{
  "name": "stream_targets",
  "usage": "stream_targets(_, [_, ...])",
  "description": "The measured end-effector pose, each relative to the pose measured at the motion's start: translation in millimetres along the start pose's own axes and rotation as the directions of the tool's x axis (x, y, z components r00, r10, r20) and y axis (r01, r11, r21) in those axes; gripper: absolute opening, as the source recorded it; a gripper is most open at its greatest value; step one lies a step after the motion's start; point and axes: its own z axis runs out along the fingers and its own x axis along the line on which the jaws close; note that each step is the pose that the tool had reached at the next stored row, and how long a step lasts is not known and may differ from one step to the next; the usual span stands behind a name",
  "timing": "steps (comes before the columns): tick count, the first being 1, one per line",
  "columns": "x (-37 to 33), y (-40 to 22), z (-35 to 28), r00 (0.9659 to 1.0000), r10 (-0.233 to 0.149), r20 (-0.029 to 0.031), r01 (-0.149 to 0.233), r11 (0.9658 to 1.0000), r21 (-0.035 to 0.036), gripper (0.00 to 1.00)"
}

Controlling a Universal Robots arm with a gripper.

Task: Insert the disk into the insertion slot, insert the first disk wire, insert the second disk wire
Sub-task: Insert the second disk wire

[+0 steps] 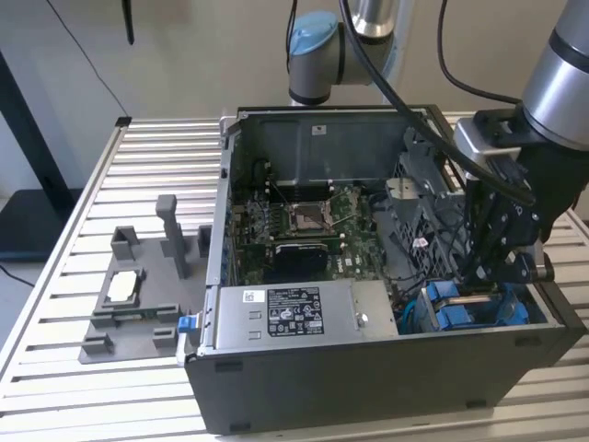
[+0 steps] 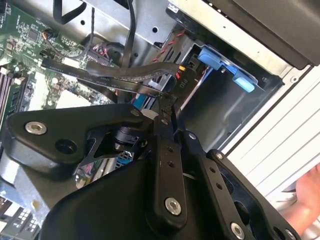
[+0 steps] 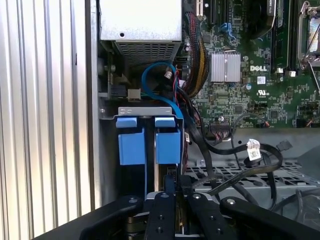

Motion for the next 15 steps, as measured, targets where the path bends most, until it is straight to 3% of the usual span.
stream_targets(14, [0.1, -0.2, 2.8, 1.0, 0.001, 0.0005, -0.001, 1.0, 0.0, 0.17])
stream_targets(15, [0.1, -0.2, 2.5, 1.0, 0.001, 0.0004, -0.001, 1.0, -0.0002, 0.24])
